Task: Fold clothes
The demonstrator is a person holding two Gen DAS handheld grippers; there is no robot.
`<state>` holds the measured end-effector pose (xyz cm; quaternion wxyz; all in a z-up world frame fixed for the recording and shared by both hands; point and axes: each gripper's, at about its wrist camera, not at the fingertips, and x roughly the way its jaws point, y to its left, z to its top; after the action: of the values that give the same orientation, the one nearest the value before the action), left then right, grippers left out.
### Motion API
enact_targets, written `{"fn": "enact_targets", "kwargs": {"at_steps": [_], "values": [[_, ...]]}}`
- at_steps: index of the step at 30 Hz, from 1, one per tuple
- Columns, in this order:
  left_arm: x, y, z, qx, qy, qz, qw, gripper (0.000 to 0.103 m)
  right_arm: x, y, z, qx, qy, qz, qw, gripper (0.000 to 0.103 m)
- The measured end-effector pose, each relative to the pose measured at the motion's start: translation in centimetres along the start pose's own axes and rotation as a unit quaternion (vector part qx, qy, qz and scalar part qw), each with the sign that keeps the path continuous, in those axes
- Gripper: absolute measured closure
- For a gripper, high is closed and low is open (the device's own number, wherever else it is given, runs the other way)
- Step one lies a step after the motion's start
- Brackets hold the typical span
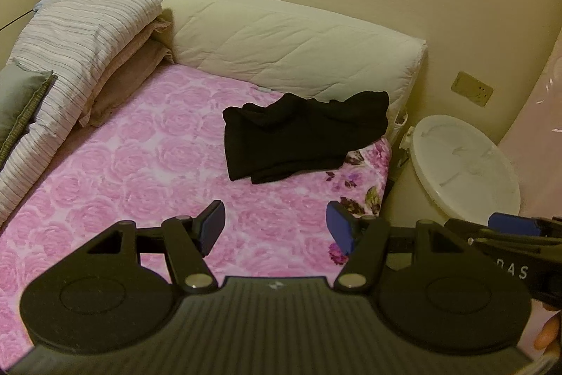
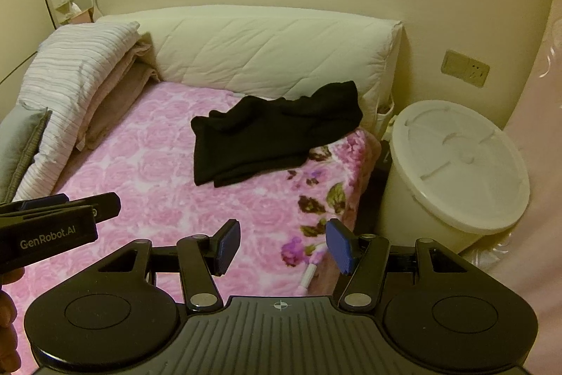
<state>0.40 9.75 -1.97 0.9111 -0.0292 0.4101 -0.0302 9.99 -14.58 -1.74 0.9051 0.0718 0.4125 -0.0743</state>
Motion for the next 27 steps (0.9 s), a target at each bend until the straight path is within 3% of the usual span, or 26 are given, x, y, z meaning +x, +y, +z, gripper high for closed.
{"fn": "enact_targets", "kwargs": {"at_steps": [27], "values": [[-0.81,0.53,-0.46,-0.005,0.002,0.014,0.9999,0.043,-0.18,0.06,0.26,-0.009,-0.009,0.003,1.0,0.045]]}}
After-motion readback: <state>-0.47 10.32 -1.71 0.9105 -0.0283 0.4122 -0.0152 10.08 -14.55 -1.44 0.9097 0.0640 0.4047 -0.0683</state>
